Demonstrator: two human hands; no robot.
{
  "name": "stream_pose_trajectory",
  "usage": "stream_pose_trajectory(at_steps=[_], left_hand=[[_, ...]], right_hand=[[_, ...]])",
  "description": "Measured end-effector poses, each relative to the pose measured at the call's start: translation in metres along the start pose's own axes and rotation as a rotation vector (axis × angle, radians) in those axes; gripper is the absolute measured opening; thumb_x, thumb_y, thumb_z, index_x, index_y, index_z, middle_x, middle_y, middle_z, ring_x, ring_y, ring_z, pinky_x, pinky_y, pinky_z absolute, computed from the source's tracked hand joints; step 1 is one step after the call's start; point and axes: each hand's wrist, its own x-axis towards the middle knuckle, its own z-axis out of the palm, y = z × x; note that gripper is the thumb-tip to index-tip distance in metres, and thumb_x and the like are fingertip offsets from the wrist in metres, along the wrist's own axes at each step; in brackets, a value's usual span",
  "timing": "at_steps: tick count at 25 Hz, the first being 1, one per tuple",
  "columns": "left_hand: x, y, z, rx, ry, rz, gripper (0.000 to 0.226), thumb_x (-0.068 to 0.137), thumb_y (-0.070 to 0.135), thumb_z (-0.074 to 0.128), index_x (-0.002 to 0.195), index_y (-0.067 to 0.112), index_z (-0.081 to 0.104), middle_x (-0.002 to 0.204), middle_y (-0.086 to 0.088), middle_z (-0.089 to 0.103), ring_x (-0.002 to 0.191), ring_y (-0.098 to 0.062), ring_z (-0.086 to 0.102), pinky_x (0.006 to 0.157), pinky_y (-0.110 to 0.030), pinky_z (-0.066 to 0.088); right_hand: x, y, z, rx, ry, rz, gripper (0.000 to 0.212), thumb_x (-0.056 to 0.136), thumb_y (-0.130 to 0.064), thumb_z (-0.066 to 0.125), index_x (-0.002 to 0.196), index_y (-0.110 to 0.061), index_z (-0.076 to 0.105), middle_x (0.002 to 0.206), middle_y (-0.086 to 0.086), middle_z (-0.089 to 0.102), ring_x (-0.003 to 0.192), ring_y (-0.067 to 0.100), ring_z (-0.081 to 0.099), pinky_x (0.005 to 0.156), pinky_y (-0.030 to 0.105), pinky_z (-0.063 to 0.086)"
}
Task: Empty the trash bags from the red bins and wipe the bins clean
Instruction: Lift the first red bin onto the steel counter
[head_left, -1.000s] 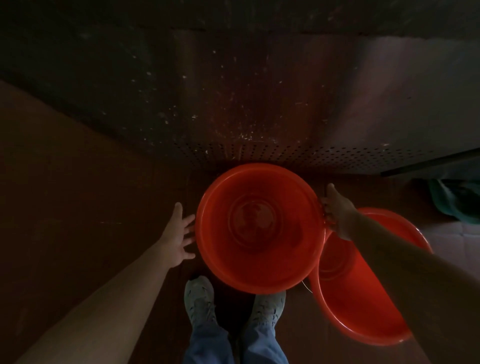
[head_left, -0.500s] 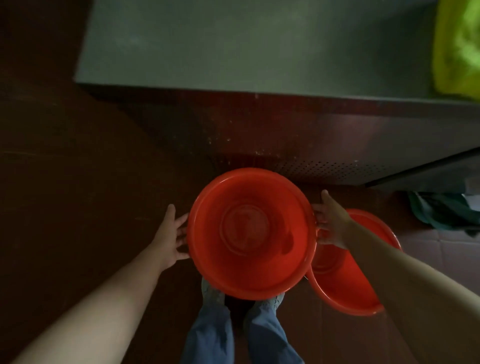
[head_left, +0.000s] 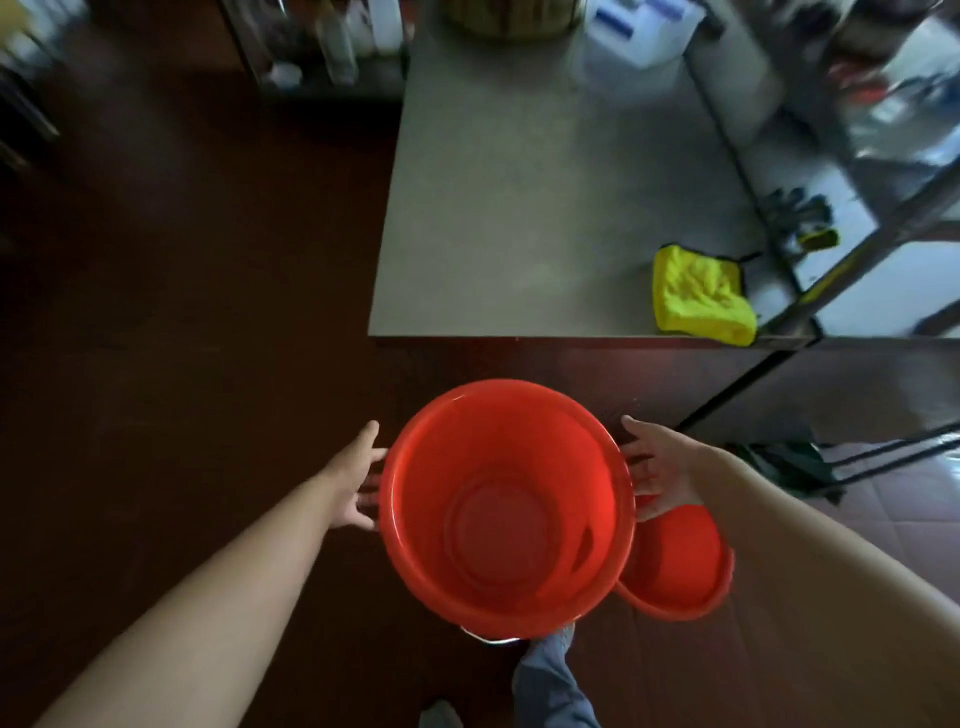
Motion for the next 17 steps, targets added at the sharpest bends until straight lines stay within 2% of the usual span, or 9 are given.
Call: stream_pose_trajectory(at_steps=[3, 7, 8, 10, 12, 15, 17], left_hand=[[-0.074, 0.032, -0.022, 0.047, -0.025, 0.05, 0.071, 0.093, 0.077, 0.033, 0.141, 0.028, 0.051, 0.121, -0.014, 0.055, 0.109, -0.034, 0.056, 0.075, -0.06, 0.055], [-0.157, 0.074, -0.045, 0.086, -0.02, 0.13, 0.064, 0.096, 0.071, 0.036, 0.134, 0.025, 0.056, 0.119, -0.016, 0.056, 0.107, -0.036, 0.056, 0.08, -0.062, 0.054], [-0.174, 0.084, -0.048, 0.093, -0.012, 0.149, 0.064, 0.096, 0.07, 0.036, 0.136, 0.024, 0.055, 0.12, -0.017, 0.055, 0.107, -0.036, 0.056, 0.076, -0.061, 0.055], [-0.21, 0.102, -0.055, 0.099, 0.003, 0.192, 0.064, 0.098, 0.068, 0.034, 0.138, 0.022, 0.053, 0.121, -0.018, 0.054, 0.106, -0.037, 0.056, 0.07, -0.06, 0.055], [-0.234, 0.122, -0.058, 0.097, 0.03, 0.234, 0.064, 0.099, 0.066, 0.033, 0.136, 0.018, 0.054, 0.119, -0.019, 0.054, 0.104, -0.037, 0.055, 0.077, -0.062, 0.054], [-0.259, 0.156, -0.058, 0.087, 0.055, 0.3, 0.064, 0.1, 0.064, 0.032, 0.133, 0.014, 0.055, 0.118, -0.02, 0.055, 0.105, -0.037, 0.056, 0.089, -0.062, 0.051], [-0.268, 0.184, -0.056, 0.071, 0.061, 0.336, 0.063, 0.1, 0.063, 0.033, 0.134, 0.015, 0.054, 0.121, -0.019, 0.056, 0.108, -0.037, 0.056, 0.092, -0.061, 0.049]], right_hand=[[-0.08, -0.017, 0.01, -0.028, -0.016, -0.053, 0.069, 0.093, -0.069, 0.049, 0.131, -0.011, 0.059, 0.132, 0.018, 0.057, 0.113, 0.036, 0.059, 0.085, 0.066, 0.052], [-0.174, -0.049, 0.023, -0.126, -0.104, -0.111, 0.062, 0.099, -0.059, 0.047, 0.14, -0.014, 0.056, 0.141, 0.014, 0.058, 0.127, 0.038, 0.055, 0.102, 0.063, 0.043], [-0.196, -0.057, 0.026, -0.147, -0.11, -0.135, 0.061, 0.1, -0.058, 0.047, 0.14, -0.014, 0.056, 0.139, 0.014, 0.06, 0.127, 0.037, 0.056, 0.102, 0.061, 0.044], [-0.238, -0.073, 0.034, -0.153, -0.076, -0.174, 0.06, 0.1, -0.056, 0.048, 0.136, -0.009, 0.057, 0.123, 0.016, 0.065, 0.116, 0.036, 0.061, 0.099, 0.061, 0.046], [-0.267, -0.088, 0.038, -0.12, 0.008, -0.208, 0.055, 0.098, -0.052, 0.055, 0.127, -0.005, 0.057, 0.113, 0.019, 0.061, 0.106, 0.038, 0.061, 0.1, 0.065, 0.045], [-0.295, -0.113, 0.042, -0.118, 0.072, -0.264, 0.054, 0.1, -0.05, 0.054, 0.129, -0.005, 0.054, 0.129, 0.021, 0.054, 0.116, 0.039, 0.057, 0.094, 0.062, 0.049], [-0.303, -0.136, 0.041, -0.116, 0.101, -0.305, 0.058, 0.101, -0.053, 0.048, 0.133, -0.005, 0.054, 0.131, 0.02, 0.055, 0.113, 0.036, 0.057, 0.093, 0.058, 0.049]])
